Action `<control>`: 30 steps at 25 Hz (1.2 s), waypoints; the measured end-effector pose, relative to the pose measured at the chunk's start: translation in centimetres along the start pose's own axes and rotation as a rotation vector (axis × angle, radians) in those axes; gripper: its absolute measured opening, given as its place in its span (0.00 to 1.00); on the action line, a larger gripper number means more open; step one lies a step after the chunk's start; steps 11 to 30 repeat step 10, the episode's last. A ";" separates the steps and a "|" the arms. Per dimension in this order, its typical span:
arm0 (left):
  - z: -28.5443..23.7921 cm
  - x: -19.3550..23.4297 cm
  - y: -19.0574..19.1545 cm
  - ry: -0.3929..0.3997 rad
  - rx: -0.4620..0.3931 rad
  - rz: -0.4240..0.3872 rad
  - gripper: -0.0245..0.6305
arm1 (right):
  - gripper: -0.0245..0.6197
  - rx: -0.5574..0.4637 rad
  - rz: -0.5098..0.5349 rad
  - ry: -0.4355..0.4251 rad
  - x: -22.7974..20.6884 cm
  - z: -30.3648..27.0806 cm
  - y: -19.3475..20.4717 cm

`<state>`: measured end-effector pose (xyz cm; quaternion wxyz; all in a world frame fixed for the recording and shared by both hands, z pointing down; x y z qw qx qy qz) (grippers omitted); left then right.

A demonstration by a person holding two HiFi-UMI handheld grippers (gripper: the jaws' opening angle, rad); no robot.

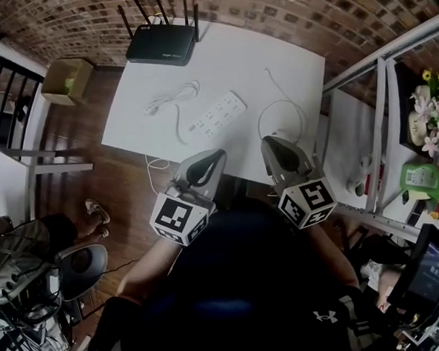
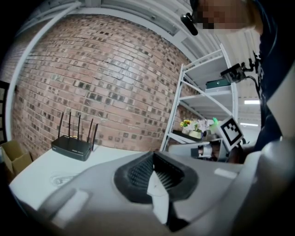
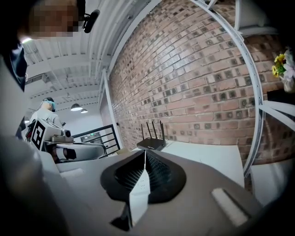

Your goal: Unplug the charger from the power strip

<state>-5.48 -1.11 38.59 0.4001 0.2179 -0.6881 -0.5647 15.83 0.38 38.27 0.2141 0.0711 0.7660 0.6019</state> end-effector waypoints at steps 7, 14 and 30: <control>-1.3 -1.2 0.0 0.019 0.005 -0.006 0.05 | 0.06 -0.018 0.001 -0.001 -1.0 0.7 -0.6; -1.5 -1.5 0.3 0.018 0.011 -0.008 0.05 | 0.06 -0.023 0.002 -0.004 -1.3 0.9 -0.5; -1.5 -1.5 0.3 0.018 0.011 -0.008 0.05 | 0.06 -0.023 0.002 -0.004 -1.3 0.9 -0.5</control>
Point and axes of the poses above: the fingertips, and each gripper's own axes: z backward along the fingers, x to its left, y out of its underside, the point moved 10 cm from there along z, backward along the fingers, and after that the axes turned 7 degrees about -x, right-handed, at the moved point
